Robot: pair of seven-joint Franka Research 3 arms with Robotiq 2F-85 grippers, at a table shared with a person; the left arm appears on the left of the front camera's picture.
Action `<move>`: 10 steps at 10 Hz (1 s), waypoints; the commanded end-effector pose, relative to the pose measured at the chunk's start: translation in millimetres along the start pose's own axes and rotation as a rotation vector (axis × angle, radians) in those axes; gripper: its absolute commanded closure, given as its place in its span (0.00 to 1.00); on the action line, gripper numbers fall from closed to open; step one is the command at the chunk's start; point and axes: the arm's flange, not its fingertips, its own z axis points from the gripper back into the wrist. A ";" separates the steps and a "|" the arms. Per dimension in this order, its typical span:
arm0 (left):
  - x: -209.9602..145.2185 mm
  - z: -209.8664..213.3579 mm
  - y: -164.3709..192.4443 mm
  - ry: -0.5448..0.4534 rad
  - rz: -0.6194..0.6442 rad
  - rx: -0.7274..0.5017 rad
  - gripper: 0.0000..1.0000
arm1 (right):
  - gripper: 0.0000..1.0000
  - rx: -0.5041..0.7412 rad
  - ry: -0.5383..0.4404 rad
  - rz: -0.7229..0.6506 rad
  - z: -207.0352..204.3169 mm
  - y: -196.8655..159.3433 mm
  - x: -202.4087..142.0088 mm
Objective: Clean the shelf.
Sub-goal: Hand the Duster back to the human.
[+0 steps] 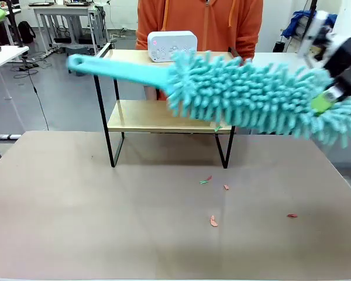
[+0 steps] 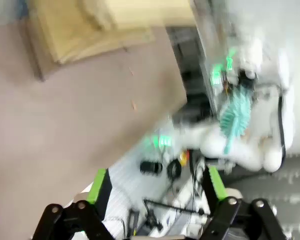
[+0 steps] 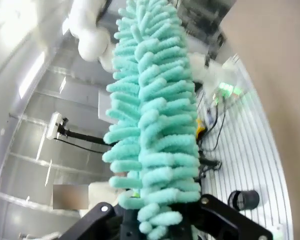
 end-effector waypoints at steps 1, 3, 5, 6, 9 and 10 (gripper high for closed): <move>-6.1 -27.9 40.8 -0.621 0.398 0.005 0.00 | 1.00 -0.049 -0.361 0.039 57.4 10.5 -59.2; -5.0 -59.1 84.8 -0.590 0.506 -0.012 0.00 | 1.00 -0.073 -0.664 -0.040 104.1 -12.3 -113.9; -3.8 -17.6 98.2 -0.366 0.371 0.042 0.00 | 1.00 -0.017 -0.855 -0.129 129.7 -51.7 -158.3; -3.8 -17.6 98.2 -0.366 0.371 0.042 0.00 | 1.00 -0.042 -0.929 -0.233 134.5 -77.9 -172.9; -3.8 -17.6 98.2 -0.366 0.371 0.042 0.00 | 1.00 -0.035 -0.990 -0.451 136.4 -132.0 -182.7; -3.8 -17.6 98.2 -0.366 0.371 0.042 0.00 | 1.00 -0.083 -1.021 -0.532 137.9 -139.6 -183.3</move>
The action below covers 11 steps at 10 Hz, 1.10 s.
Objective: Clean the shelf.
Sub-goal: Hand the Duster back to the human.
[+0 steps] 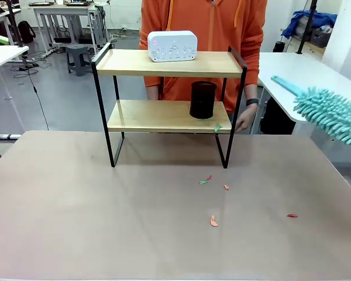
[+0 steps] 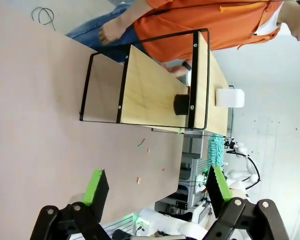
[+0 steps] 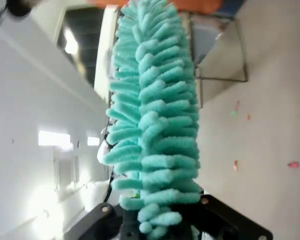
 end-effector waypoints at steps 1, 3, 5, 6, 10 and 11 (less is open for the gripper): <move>-0.2 -3.0 4.0 0.006 -0.017 -0.007 0.00 | 1.00 -0.086 -0.073 -0.098 -13.8 7.3 -0.4; -0.2 -3.0 4.0 0.006 -0.017 -0.007 0.00 | 1.00 -0.167 -0.095 -0.149 -13.5 -1.4 -2.3; -0.2 -3.0 4.0 0.006 -0.017 -0.007 0.00 | 1.00 -0.161 -0.102 -0.136 -13.4 -1.8 -2.6; -0.2 -3.0 4.0 0.006 -0.017 -0.007 0.00 | 1.00 -0.161 -0.102 -0.133 -14.2 -1.8 -2.2; -0.2 -3.0 4.0 0.006 -0.017 -0.007 0.00 | 1.00 -0.120 -0.088 -0.105 -14.7 -2.7 -2.6; -0.2 -3.0 4.0 0.006 -0.017 -0.007 0.00 | 1.00 -0.111 -0.075 -0.100 -15.9 -3.9 -2.7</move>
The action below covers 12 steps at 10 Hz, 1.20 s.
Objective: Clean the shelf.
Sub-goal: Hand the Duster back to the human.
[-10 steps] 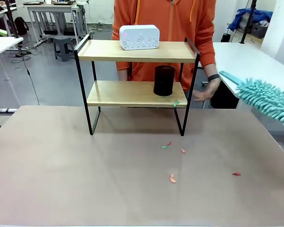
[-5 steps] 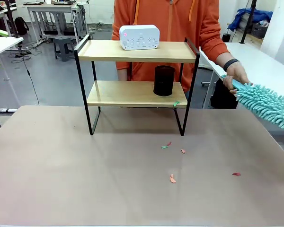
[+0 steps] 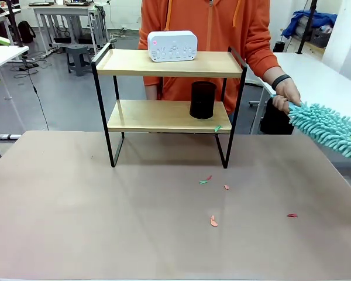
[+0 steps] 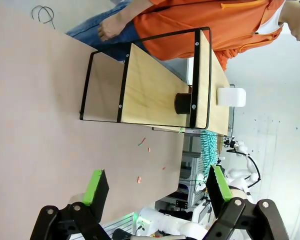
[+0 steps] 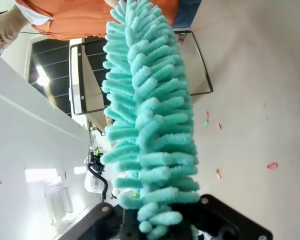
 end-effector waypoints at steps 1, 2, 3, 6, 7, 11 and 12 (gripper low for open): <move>-0.1 0.3 2.5 -0.001 -0.018 -0.008 0.00 | 0.26 0.029 0.002 0.007 -7.8 -2.7 -18.0; -0.1 0.3 2.5 -0.001 -0.018 -0.008 0.00 | 0.26 0.029 0.007 0.010 -9.1 -3.0 -17.8; -0.1 0.3 2.5 -0.001 -0.018 -0.008 0.00 | 0.00 0.036 0.013 0.018 -9.4 -2.3 -18.1; -0.1 0.3 2.5 -0.001 -0.018 -0.008 0.00 | 0.00 0.062 0.053 0.052 -15.9 6.4 -22.0; 0.0 -0.1 -0.1 0.000 0.000 0.000 0.00 | 0.00 0.058 0.076 0.066 -26.6 14.0 -23.4; -68.5 -59.0 43.1 0.460 0.086 -0.272 0.00 | 0.00 0.169 0.260 0.144 -113.8 61.6 -40.1; -92.5 -86.1 51.6 0.577 0.117 -0.220 0.00 | 0.00 0.224 0.339 0.164 -145.3 83.0 -52.0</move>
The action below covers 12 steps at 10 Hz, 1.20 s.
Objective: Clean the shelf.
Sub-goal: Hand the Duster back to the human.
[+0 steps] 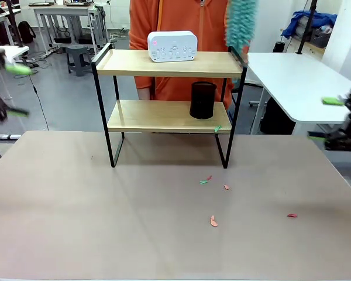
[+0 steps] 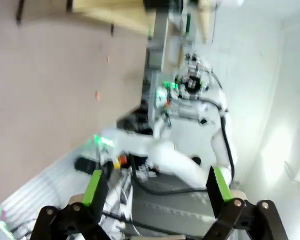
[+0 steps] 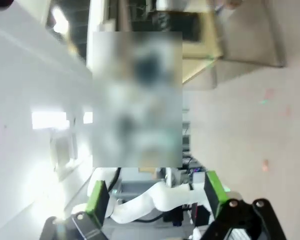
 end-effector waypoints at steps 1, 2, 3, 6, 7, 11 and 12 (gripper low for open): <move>-6.7 -35.2 20.7 0.124 0.067 0.070 0.00 | 0.00 0.069 0.086 0.044 -59.4 21.3 -10.0; -1.2 -35.7 17.6 0.121 0.025 0.126 0.00 | 0.00 0.000 0.000 0.000 0.0 0.0 0.0; -8.1 -28.2 22.1 0.087 0.050 0.000 0.00 | 0.00 0.000 0.000 0.000 0.0 0.0 0.0; -8.1 -28.2 22.1 0.087 0.050 0.000 0.00 | 0.00 0.000 0.000 0.000 0.0 0.0 0.0; -8.1 -28.2 22.1 0.087 0.050 0.000 0.00 | 0.00 0.000 0.000 0.000 0.0 0.0 0.0; -8.1 -28.2 22.1 0.087 0.050 0.000 0.00 | 0.00 0.000 0.000 0.000 0.0 0.0 0.0; -8.1 -28.2 22.1 0.087 0.050 0.000 0.00 | 0.00 0.000 0.000 0.000 0.0 0.0 0.0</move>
